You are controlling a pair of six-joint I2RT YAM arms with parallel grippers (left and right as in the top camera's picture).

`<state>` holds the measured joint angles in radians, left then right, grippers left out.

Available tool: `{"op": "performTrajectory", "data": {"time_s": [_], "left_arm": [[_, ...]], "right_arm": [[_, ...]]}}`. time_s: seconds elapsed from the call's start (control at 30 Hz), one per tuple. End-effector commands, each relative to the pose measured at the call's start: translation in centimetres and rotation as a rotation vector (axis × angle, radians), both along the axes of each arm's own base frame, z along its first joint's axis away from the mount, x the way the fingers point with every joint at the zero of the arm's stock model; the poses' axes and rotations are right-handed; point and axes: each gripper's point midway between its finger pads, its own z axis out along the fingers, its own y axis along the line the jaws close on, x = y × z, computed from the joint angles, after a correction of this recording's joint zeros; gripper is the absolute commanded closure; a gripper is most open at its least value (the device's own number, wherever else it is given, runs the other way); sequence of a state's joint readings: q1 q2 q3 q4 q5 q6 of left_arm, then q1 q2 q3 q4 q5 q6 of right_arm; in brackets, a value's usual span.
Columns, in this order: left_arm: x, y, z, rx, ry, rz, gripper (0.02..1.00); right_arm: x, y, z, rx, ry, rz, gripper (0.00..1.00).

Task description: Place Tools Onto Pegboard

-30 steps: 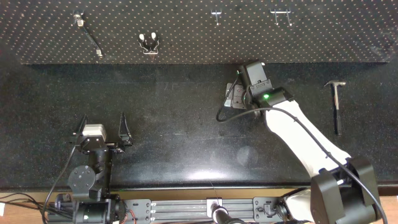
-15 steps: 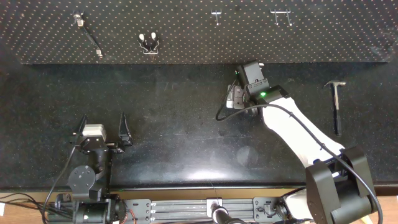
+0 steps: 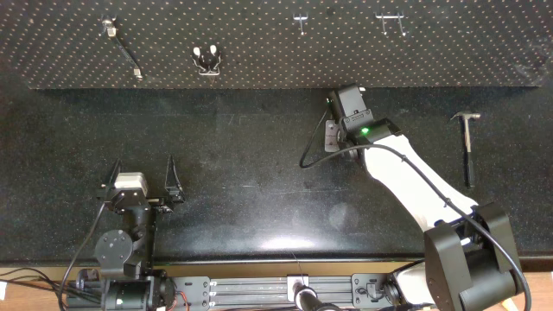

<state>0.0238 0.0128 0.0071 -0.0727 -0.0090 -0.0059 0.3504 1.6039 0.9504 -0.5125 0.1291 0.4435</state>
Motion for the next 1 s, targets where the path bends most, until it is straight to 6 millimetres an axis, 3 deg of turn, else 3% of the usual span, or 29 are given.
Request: {"op": "performTrajectory", "data": {"time_s": [0.03, 0.23, 1.0], "left_arm": [[-0.05, 0.02, -0.04, -0.016, -0.001, 0.0, 0.023], [-0.05, 0.02, -0.04, -0.016, -0.001, 0.0, 0.023], [-0.05, 0.02, -0.03, -0.016, -0.002, 0.0, 0.023]], "right_arm": [[0.42, 0.18, 0.21, -0.012, -0.009, 0.006, 0.73], [0.41, 0.18, 0.21, -0.014, -0.008, 0.009, 0.853], [0.43, 0.18, 0.23, -0.014, -0.01, 0.009, 0.921]]}}
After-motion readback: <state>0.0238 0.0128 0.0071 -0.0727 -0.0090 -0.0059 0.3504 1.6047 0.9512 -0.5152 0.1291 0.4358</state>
